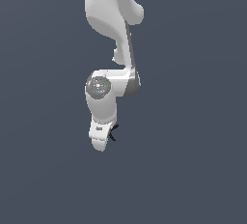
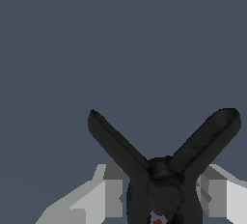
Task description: Pick up the object and move it to a goal position.
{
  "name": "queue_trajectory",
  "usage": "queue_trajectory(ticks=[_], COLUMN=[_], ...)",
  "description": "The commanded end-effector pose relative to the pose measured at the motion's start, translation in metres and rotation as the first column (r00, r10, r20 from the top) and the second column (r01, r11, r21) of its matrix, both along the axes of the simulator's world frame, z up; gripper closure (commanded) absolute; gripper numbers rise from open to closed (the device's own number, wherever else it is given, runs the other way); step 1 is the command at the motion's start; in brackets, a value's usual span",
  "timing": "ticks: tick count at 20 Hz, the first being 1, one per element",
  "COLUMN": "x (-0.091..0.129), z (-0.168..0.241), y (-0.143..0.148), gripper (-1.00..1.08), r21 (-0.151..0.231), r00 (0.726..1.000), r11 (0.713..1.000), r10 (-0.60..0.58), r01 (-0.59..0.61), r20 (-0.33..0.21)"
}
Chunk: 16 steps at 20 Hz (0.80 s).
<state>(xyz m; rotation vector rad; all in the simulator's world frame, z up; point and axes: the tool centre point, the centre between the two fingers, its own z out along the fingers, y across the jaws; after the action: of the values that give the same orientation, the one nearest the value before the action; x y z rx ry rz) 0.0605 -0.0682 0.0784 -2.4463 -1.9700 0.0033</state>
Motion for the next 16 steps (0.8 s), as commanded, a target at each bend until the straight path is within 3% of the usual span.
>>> queue_trajectory(ticks=[1, 16], x=[0.000, 0.002], z=[0.025, 0.192], y=[0.008, 0.062], gripper=[1.08, 1.08], r21=[-0.001, 0.001], r00=[1.000, 1.000], r11=[1.000, 1.000], r10=[0.001, 0.002], r01=[-0.001, -0.002], r20=[0.002, 0.002])
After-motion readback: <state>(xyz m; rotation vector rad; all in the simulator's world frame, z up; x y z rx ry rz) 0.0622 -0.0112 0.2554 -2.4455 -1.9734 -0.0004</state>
